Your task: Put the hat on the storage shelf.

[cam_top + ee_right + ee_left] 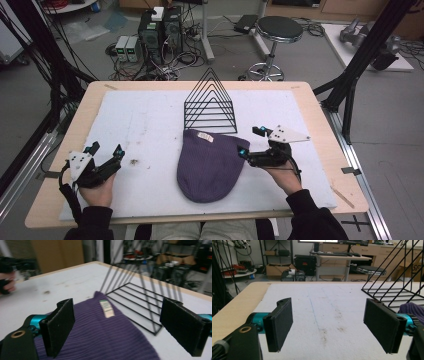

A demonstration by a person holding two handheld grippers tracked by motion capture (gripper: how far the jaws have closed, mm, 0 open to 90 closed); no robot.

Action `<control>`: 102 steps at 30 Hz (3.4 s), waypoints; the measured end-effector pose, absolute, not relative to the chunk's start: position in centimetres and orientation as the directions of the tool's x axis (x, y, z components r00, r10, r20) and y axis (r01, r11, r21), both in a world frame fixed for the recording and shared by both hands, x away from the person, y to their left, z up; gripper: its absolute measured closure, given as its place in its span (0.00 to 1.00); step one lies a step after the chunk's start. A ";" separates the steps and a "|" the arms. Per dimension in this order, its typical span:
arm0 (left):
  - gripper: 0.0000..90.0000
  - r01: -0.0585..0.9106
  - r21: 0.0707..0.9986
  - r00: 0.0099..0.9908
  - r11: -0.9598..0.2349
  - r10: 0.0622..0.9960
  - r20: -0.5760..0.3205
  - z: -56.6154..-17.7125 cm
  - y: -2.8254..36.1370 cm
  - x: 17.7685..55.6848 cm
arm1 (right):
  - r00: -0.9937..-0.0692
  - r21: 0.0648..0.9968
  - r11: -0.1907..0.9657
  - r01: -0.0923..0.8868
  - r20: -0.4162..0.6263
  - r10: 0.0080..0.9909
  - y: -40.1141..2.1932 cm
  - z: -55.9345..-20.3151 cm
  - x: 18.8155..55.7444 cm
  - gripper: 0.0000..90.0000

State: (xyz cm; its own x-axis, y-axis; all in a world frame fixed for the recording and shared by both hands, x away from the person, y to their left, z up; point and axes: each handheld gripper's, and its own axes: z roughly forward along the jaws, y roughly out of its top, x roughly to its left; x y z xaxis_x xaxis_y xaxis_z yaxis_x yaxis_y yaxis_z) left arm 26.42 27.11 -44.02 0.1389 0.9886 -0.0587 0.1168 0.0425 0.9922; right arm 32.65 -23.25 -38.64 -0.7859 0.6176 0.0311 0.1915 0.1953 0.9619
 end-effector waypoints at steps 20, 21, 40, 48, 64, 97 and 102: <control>0.26 0.121 0.991 0.141 0.051 0.988 -0.068 -44.1 27.3 26.4 | -0.925 0.914 0.387 0.123 -0.036 0.379 -18.2 -39.4 31.8 0.13; 0.26 0.121 0.991 0.141 0.051 0.988 -0.068 -44.1 27.3 26.4 | -0.925 0.914 0.387 0.123 -0.036 0.379 -18.2 -39.4 31.8 0.13; 0.26 0.126 0.991 0.148 0.051 0.987 -0.069 -44.1 27.3 26.5 | -0.987 0.842 0.539 0.014 -0.073 0.140 -15.3 -40.6 30.2 0.13; 0.26 0.125 0.991 0.149 0.056 0.986 -0.074 -44.1 27.3 26.6 | -0.996 0.801 0.598 -0.028 -0.070 0.047 -13.9 -41.4 29.4 0.13; 0.26 0.127 0.990 0.151 0.061 0.985 -0.080 -44.2 27.3 26.6 | -0.987 0.713 0.683 -0.157 -0.131 -0.090 -13.0 -42.8 28.7 0.14; 0.26 0.131 0.989 0.152 0.066 0.985 -0.086 -44.2 27.3 26.8 | -0.987 0.719 0.686 -0.115 -0.161 0.003 -13.4 -43.7 30.0 0.86; 0.26 0.130 0.989 0.154 0.066 0.984 -0.086 -44.2 27.3 26.8 | -0.989 0.735 0.671 -0.093 -0.146 0.023 -13.5 -43.4 30.1 0.87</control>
State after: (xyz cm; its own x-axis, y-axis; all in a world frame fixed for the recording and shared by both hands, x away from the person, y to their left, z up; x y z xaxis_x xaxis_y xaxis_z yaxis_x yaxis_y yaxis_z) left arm 26.83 27.25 -44.21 0.1542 0.9843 -0.0861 0.1304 0.0661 0.9893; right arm 30.12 -13.51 -43.45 -0.9890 0.0232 -0.1462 -0.0929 0.6715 0.7352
